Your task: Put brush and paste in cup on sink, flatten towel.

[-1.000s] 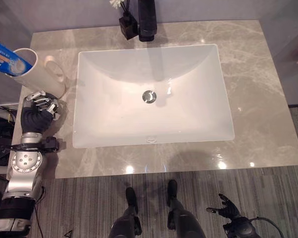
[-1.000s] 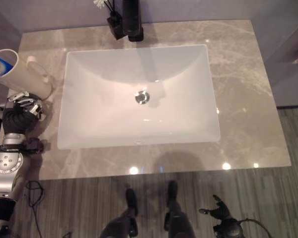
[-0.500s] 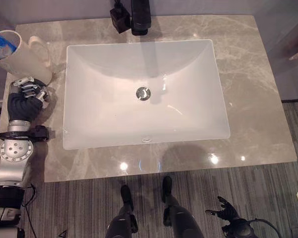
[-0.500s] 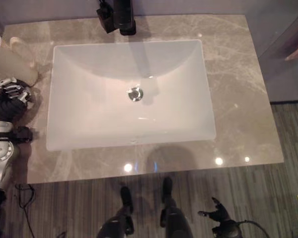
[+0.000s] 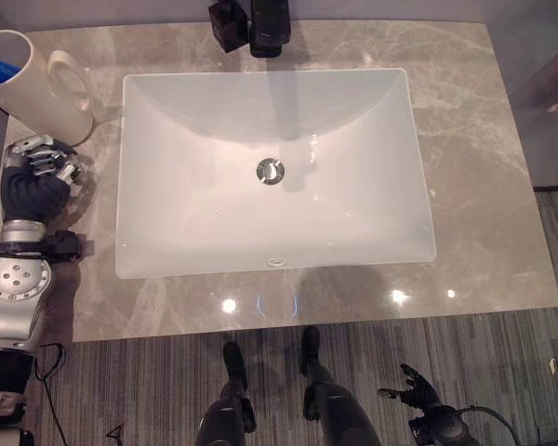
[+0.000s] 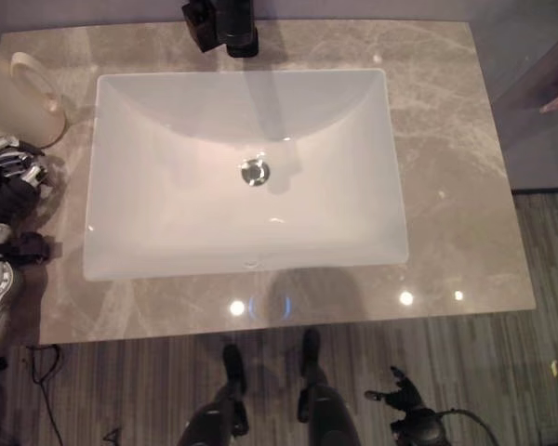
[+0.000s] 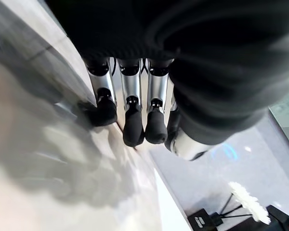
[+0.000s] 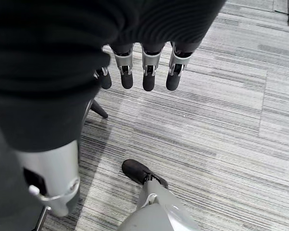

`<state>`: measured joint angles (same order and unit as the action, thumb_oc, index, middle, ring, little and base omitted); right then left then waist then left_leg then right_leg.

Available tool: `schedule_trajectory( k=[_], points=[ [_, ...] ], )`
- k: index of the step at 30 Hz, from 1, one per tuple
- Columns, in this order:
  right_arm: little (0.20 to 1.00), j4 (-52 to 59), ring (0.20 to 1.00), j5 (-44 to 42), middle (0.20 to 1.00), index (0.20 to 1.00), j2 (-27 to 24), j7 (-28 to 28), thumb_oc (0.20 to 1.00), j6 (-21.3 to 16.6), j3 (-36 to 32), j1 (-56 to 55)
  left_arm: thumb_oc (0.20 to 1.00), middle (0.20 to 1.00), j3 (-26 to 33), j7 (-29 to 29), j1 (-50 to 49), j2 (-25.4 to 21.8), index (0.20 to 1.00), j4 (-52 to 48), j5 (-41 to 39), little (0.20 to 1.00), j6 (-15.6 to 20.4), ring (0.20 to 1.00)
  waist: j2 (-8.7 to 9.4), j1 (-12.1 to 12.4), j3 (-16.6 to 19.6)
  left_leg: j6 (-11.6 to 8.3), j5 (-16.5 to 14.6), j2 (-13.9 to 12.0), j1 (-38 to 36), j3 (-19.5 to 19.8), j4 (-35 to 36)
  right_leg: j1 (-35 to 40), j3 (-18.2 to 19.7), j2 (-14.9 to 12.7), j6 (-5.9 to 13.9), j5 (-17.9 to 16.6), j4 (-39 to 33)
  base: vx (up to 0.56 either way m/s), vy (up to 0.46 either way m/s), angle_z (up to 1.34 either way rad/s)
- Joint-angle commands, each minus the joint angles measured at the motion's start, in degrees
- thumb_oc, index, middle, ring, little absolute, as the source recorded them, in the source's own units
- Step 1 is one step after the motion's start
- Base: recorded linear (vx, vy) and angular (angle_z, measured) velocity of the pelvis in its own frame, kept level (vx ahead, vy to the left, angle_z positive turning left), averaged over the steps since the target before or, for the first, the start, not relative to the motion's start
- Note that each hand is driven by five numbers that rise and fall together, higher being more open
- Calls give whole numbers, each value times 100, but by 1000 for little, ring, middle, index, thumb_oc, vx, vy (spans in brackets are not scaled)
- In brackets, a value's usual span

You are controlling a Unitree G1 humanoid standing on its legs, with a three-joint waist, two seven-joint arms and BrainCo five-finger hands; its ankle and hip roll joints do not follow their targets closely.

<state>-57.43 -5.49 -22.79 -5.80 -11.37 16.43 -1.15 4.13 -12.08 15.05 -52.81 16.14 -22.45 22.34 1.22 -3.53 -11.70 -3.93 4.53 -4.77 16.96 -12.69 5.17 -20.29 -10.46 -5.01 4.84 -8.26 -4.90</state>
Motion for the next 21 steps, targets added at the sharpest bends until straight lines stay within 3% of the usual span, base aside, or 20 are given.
schedule_trajectory(
  k=[1, 9, 16, 21],
  points=[
    [1000, 34, 1000, -115, 1000, 1000, -132, 51, 1000, -25, -107, -36, 200, 200, 383, -62, 37, -160, 200, 331, -55, 200, 139, 200, -59, 83, 12, -492, 292, -422, -165, 139, -17, 251, 226, -477, 599, -389, -10, 0, 0, 0],
    [1000, -26, 1000, -139, 1000, 1000, -153, 48, 1000, -13, -105, -7, 200, 200, 386, -241, 304, -272, 200, 583, -95, 200, 150, 200, -41, 70, -12, -492, 293, -417, -138, 131, -17, 225, 224, -475, 609, -400, -10, 0, 0, 0],
    [1000, 135, 1000, -257, 1000, 1000, -239, 85, 1000, -45, -95, -32, 200, 200, -30, -452, 1080, -922, 200, 985, 220, 200, 37, 200, 88, -48, -25, -464, 309, -431, -7, 113, -17, 61, 317, -429, 639, -482, -10, -1, 0, 0],
    [1000, 99, 1000, -276, 1000, 1000, -232, 99, 1000, -55, -76, -58, 200, 200, -246, -499, 1469, -1071, 200, 1255, 183, 200, 36, 200, 126, -75, -13, -463, 312, -441, 32, 113, -17, 30, 315, -425, 643, -480, -10, 0, 0, 0]
  ],
)
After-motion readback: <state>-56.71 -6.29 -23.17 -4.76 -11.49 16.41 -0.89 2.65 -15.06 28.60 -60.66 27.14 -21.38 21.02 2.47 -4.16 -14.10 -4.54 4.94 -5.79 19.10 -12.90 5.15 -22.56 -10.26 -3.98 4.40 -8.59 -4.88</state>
